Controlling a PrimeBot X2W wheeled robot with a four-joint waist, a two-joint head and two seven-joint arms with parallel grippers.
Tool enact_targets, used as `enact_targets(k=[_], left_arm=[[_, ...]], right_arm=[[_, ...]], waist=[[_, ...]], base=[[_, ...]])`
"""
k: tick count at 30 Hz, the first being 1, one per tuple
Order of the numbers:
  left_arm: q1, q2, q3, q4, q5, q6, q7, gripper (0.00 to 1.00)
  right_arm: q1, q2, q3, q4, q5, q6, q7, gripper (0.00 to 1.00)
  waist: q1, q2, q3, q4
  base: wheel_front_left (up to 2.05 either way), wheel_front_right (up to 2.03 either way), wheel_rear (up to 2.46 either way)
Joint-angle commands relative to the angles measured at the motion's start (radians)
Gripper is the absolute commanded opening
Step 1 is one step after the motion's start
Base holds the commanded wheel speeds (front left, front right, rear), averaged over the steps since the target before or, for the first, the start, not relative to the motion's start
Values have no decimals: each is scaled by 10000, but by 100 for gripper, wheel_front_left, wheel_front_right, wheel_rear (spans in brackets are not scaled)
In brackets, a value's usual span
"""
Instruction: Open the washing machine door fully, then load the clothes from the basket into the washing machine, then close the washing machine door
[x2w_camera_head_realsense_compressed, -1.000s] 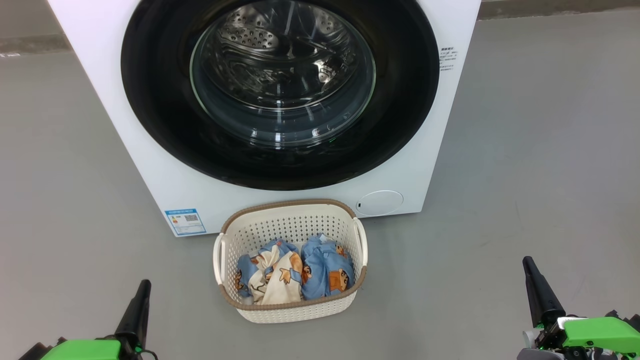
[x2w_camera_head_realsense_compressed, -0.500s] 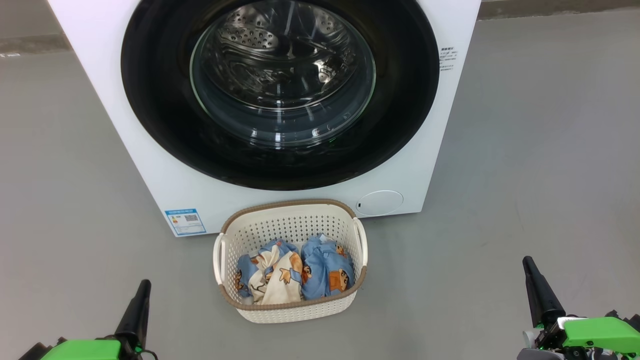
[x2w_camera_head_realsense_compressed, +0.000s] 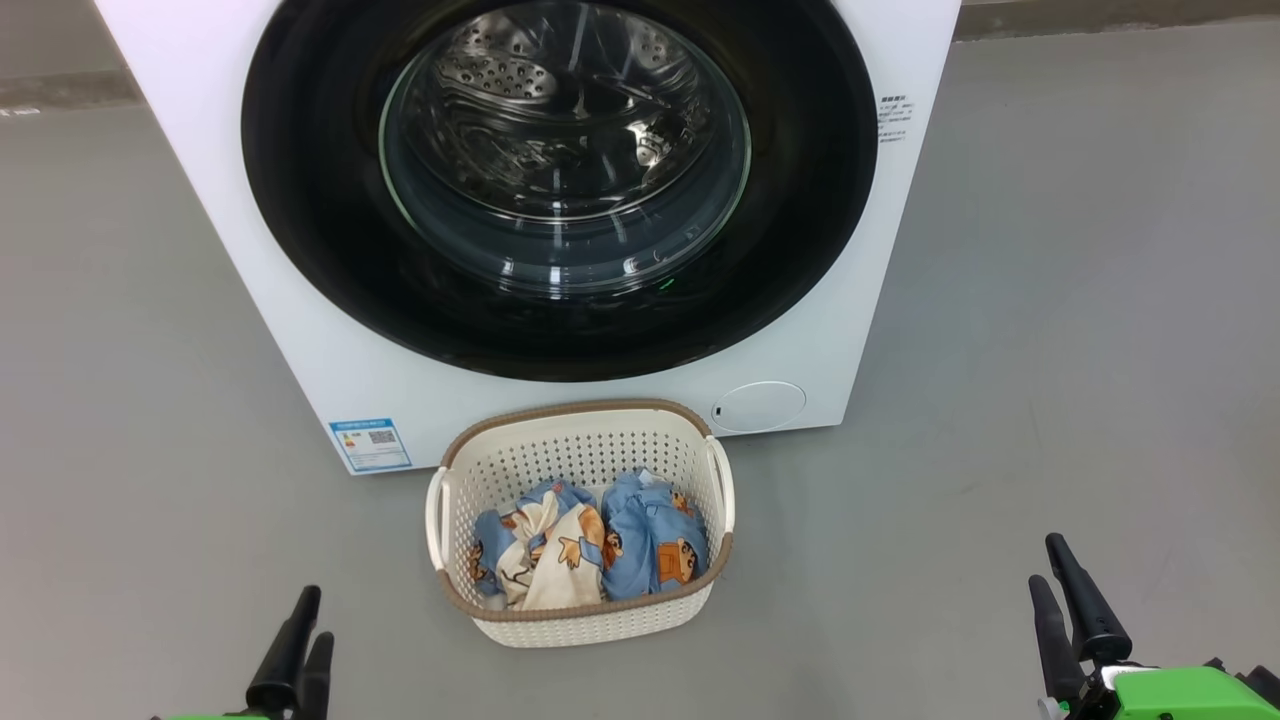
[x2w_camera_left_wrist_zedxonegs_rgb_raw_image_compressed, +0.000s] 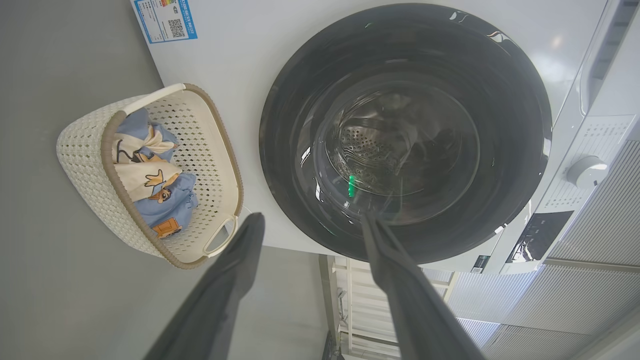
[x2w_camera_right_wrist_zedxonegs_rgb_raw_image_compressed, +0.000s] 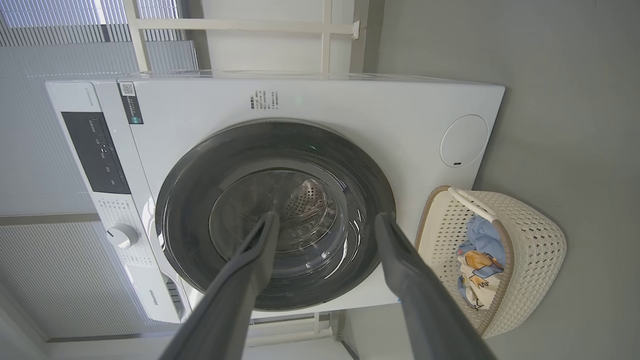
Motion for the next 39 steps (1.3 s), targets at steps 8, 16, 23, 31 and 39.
enact_targets(k=[8,16,23,31,39], left_arm=[[-613,268,-218,-335,422,-41,-351,100],[-783,371,-346,-387,950,-46,-599,100],[-887,421,-411,-482,1615,-51,-806,100],[-980,503,-507,-581,2368,-56,-1015,100],[-1082,610,-687,-672,3303,-62,-1253,100]], right_arm=[[-487,-216,239,-416,-547,4,-299,100],[-641,-341,418,-488,-1092,5,-548,100],[-784,-439,576,-556,-1692,6,-772,100],[-896,-482,665,-559,-2303,7,-984,100],[-1000,-568,766,-617,-3132,8,-1223,100]], waist=[[-3,0,26,-31],[-3,0,29,-56],[-3,0,25,-59],[-3,0,18,-67],[-3,0,12,-56]], base=[[0,0,0],[0,0,0],[0,0,0],[0,0,0],[0,0,0]])
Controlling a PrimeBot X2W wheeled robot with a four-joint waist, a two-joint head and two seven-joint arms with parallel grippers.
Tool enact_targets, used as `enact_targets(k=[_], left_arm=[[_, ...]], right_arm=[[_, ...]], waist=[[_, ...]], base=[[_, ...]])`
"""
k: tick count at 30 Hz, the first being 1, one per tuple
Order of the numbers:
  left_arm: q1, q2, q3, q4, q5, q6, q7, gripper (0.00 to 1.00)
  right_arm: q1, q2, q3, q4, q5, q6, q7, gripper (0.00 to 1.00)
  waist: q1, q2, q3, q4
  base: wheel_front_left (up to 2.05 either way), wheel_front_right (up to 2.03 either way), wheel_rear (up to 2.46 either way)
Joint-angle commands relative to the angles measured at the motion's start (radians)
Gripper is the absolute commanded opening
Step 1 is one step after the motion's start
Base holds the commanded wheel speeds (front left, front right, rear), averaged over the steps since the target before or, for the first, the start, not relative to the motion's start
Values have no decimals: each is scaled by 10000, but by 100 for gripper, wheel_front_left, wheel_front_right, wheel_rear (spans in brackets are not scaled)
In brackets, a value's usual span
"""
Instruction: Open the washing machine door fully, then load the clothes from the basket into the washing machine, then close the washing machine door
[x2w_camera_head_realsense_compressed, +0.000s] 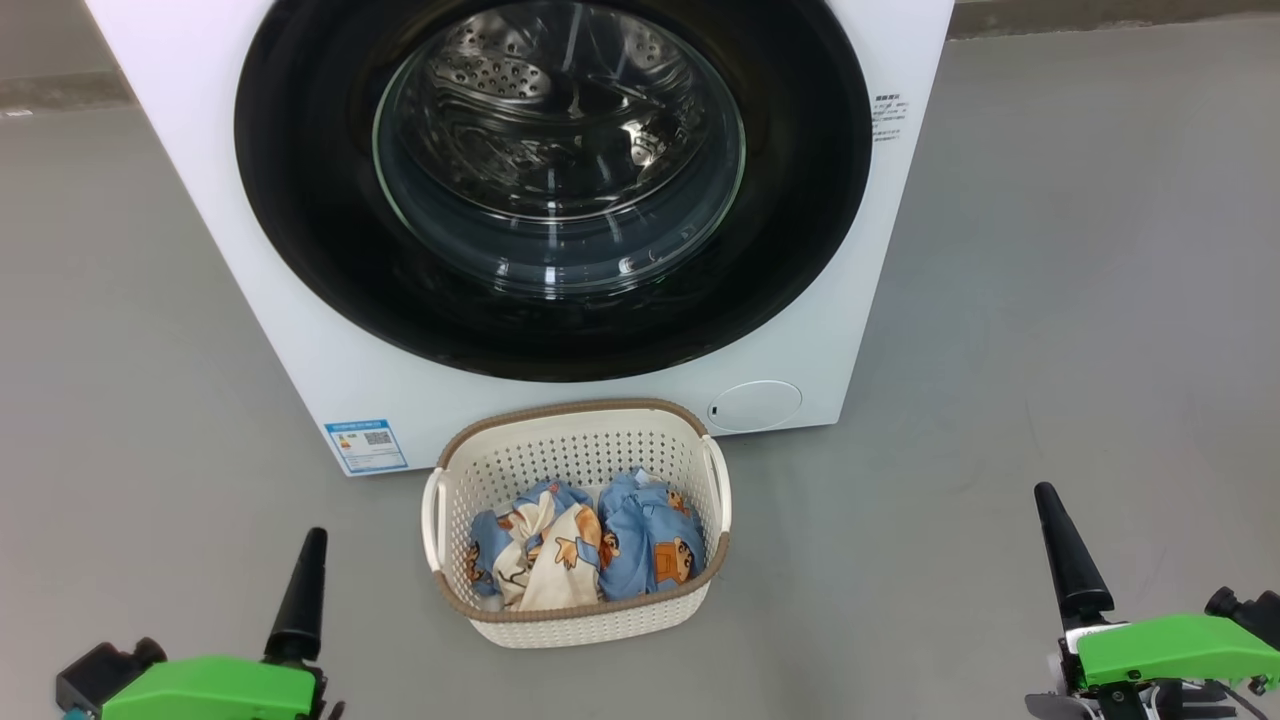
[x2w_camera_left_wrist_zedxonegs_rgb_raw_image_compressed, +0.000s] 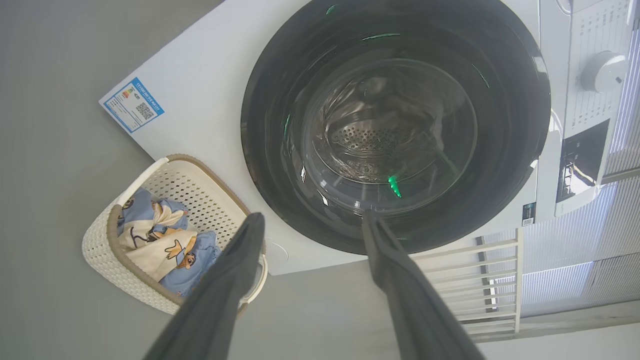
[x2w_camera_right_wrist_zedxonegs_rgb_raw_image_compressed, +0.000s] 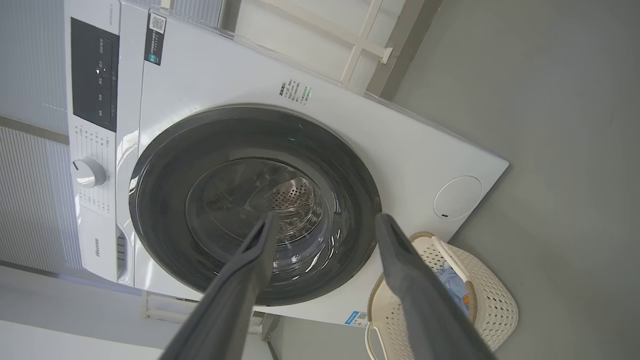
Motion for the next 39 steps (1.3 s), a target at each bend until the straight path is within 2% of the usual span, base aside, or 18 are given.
enact_targets(k=[1,18,39], left_arm=[[-477,243,94,-307,210,-59,-109,100],[-797,534,-161,-390,2393,-71,-614,100],[-960,767,-338,-174,5793,-86,-1238,100]], right_arm=[[-487,-139,154,-311,-212,8,-112,100],[-618,-366,367,-423,-2366,10,-633,100],[-819,-514,603,-477,-5084,13,-1255,100]], waist=[[-1,0,0,4],[-1,0,26,-30],[-1,0,-12,76]], base=[[0,0,0],[0,0,0],[0,0,0]])
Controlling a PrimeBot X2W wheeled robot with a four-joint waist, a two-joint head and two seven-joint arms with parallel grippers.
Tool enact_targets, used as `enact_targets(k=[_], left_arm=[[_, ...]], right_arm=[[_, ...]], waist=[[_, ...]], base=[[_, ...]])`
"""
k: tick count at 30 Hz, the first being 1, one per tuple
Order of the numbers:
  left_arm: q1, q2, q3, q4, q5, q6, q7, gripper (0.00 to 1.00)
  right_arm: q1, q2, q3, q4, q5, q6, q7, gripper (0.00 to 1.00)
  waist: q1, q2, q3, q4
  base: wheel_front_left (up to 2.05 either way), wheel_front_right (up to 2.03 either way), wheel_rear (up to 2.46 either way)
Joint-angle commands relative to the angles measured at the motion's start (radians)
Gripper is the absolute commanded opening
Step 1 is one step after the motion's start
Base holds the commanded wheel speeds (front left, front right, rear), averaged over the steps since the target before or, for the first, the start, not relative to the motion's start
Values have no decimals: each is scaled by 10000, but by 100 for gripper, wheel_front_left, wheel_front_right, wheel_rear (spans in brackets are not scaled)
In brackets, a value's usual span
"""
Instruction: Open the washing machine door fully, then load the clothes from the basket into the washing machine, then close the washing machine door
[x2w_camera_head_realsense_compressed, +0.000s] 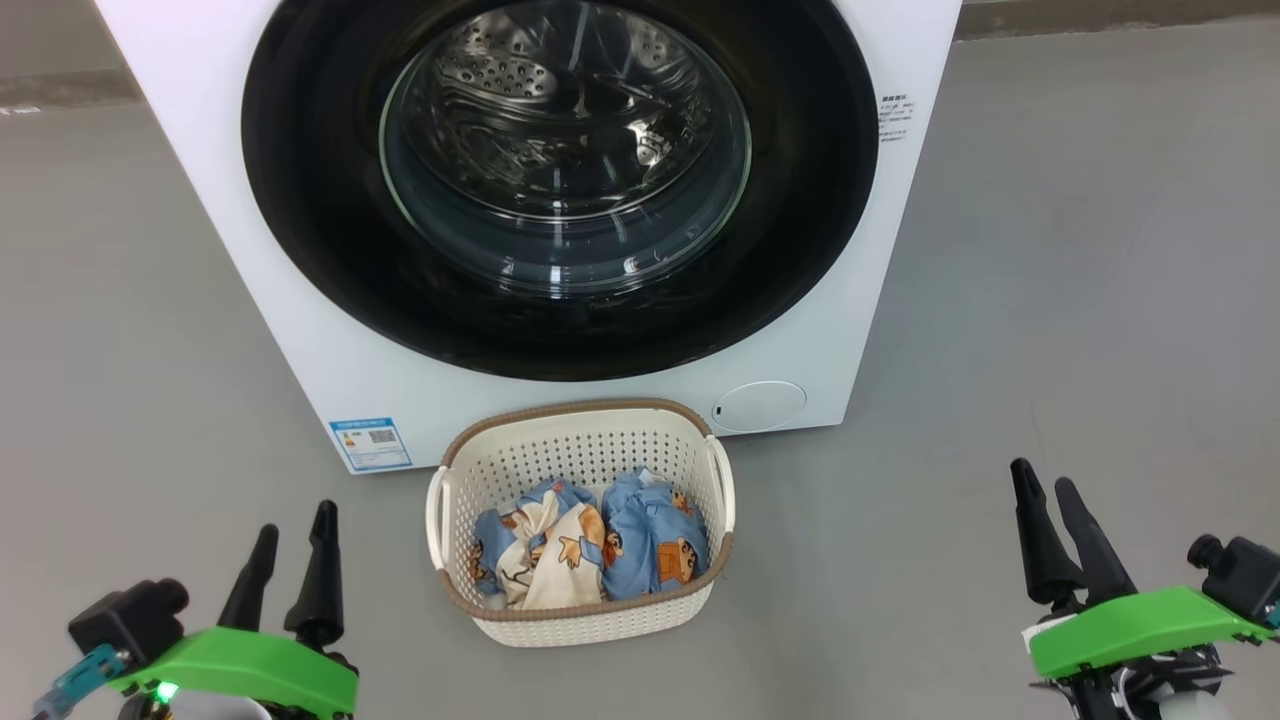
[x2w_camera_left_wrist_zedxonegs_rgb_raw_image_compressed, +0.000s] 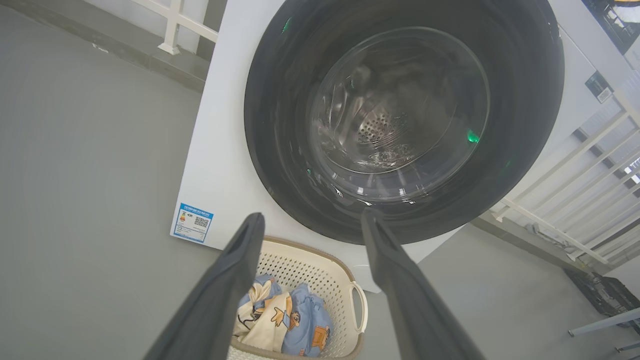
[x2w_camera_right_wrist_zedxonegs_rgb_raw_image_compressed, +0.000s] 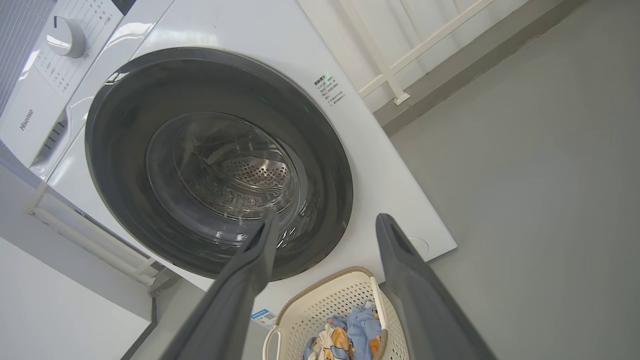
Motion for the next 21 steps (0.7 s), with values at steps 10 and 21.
enact_targets(k=[10,21], left_arm=[[-694,342,94,-100,1582,-79,-419,100],[-798,381,128,87,3191,-82,-747,100]], right_arm=[[-658,-171,285,-231,-1425,12,-401,100],[-771,-214,344,-92,-3024,13,-507,100]], waist=[[0,0,6,-27],[0,0,3,-27]], base=[[0,0,0],[0,0,0]])
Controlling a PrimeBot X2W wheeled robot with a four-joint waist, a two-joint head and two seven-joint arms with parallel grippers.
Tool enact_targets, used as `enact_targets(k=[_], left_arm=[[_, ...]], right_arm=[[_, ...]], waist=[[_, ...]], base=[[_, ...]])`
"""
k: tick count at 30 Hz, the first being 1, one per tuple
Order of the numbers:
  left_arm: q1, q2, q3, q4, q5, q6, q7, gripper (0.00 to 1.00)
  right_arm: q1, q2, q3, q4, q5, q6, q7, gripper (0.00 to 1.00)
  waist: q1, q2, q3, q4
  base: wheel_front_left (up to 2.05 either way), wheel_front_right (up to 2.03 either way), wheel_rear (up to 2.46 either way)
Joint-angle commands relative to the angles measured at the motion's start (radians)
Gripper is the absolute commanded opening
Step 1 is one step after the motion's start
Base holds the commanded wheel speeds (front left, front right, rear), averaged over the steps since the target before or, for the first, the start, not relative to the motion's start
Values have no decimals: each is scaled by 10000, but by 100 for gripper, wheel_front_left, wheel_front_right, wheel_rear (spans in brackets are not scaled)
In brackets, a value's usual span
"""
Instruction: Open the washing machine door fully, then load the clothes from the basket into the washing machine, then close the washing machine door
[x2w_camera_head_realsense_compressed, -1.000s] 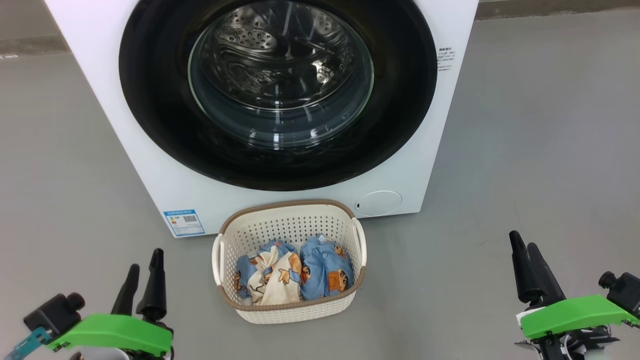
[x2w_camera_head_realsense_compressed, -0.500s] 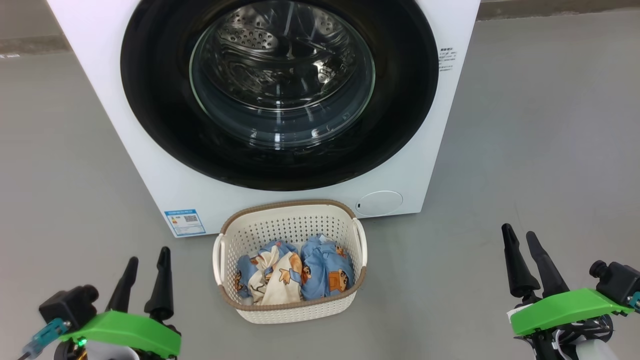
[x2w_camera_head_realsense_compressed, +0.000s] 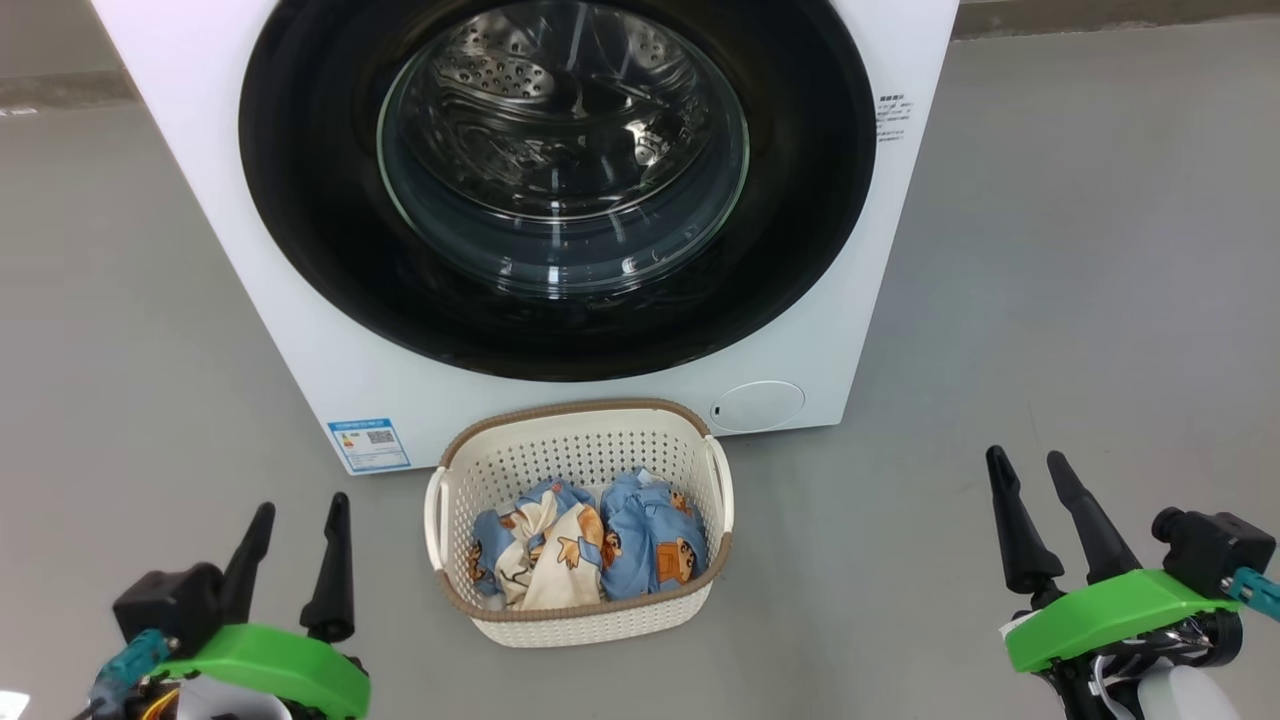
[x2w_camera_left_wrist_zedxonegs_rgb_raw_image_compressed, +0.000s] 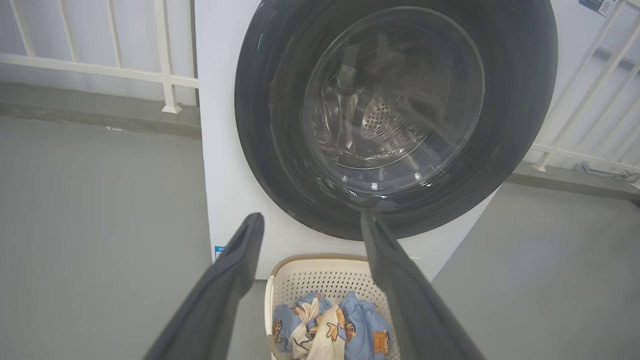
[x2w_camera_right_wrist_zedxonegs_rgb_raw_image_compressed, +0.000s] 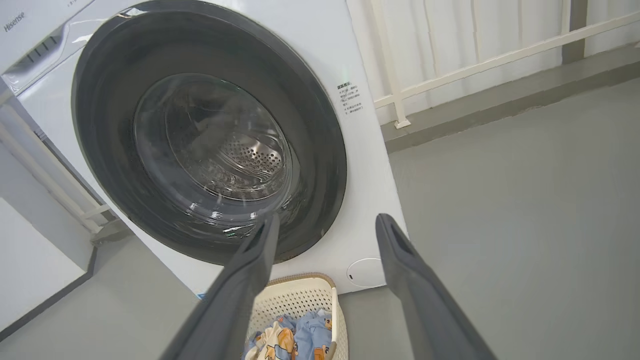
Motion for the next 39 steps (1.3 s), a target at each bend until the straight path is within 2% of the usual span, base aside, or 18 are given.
enact_targets(k=[1,19,39], left_arm=[[-570,275,288,-166,427,-43,-159,100],[-769,295,484,337,2876,159,-664,100],[-796,93,954,687,2887,395,-665,100]], right_arm=[[-422,-139,229,-220,-426,13,-110,100],[-609,-82,240,-23,-2784,16,91,100],[-516,151,-33,-95,-2859,16,304,100]], waist=[[0,0,-2,5],[0,0,-10,-4],[0,0,-90,-7]], base=[[0,0,0],[0,0,0],[0,0,0]])
